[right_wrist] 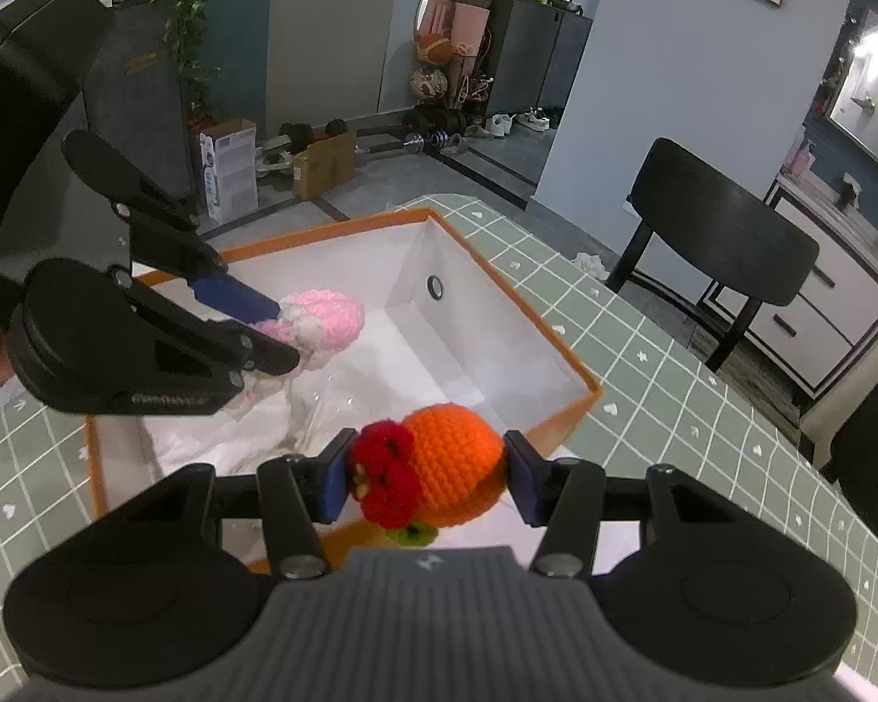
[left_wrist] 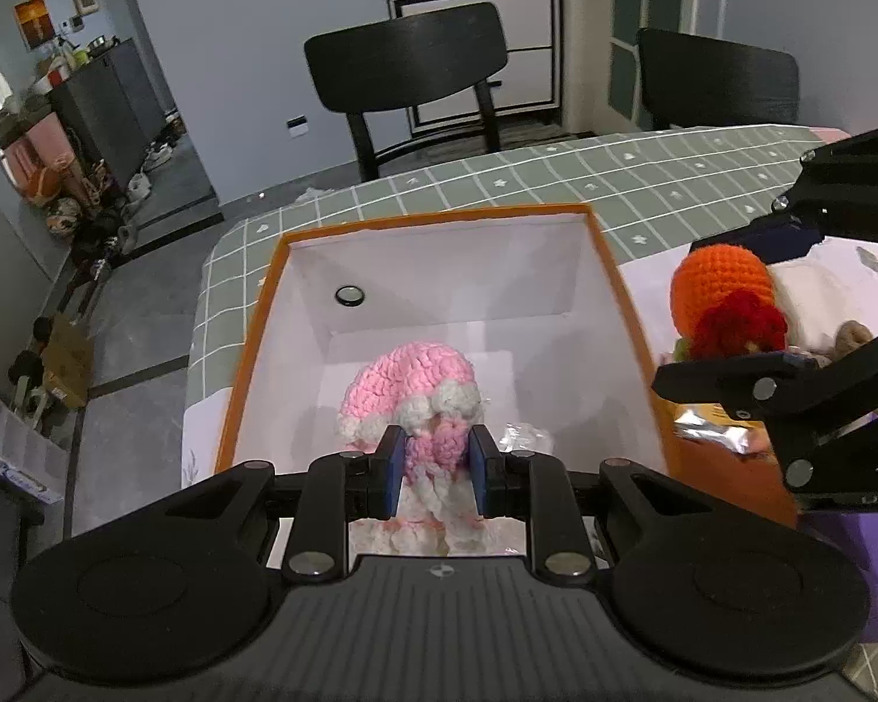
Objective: Organize soft objects
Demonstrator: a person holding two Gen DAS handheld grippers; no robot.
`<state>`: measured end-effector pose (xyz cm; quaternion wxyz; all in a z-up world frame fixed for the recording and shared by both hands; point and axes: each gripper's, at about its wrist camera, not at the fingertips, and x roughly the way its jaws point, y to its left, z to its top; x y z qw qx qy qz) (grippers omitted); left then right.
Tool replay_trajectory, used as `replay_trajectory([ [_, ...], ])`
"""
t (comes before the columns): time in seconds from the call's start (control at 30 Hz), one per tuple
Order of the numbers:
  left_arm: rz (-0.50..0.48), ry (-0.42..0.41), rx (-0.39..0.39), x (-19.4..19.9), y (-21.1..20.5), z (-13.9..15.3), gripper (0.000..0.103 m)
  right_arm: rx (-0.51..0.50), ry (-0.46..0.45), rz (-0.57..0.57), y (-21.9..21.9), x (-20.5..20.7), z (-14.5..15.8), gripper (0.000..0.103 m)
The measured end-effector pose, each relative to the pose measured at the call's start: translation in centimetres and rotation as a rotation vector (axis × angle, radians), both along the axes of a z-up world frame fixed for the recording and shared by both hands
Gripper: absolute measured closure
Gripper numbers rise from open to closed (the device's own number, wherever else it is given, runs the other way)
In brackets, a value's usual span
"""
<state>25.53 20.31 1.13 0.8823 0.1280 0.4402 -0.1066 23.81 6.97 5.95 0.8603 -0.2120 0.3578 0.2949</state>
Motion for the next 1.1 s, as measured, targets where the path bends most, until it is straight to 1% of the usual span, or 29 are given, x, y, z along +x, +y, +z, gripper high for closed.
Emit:
replay_trajectory([
  [0.13,0.027,0.019,0.009,1.3,0.4,-0.7,0.077,-0.012,-0.019,0.011,1.4,1.2,-0.6,0.050],
  [0.23,0.047,0.035,0.015,2.3,0.6,-1.2,0.077,-0.021,-0.006,0.024,2.7,2.5,-1.3,0.050],
  [0.33,0.062,0.052,0.018,3.0,0.7,-2.0,0.078,-0.067,0.006,0.053,4.1,3.8,-2.6,0.050],
  [0.43,0.079,0.063,0.032,3.4,0.8,-2.8,0.077,-0.104,0.005,0.056,5.0,4.8,-4.0,0.050],
  [0.67,0.096,0.096,0.025,3.8,1.6,-3.9,0.077,-0.147,0.025,0.039,5.6,7.4,-6.5,0.050],
  [0.9,0.094,0.105,0.017,4.1,1.6,-3.9,0.077,-0.176,0.051,0.036,6.4,8.7,-7.9,0.051],
  [1.1,0.096,0.121,0.007,4.4,1.7,-4.1,0.076,-0.196,0.049,0.036,7.2,9.1,-8.2,0.049],
])
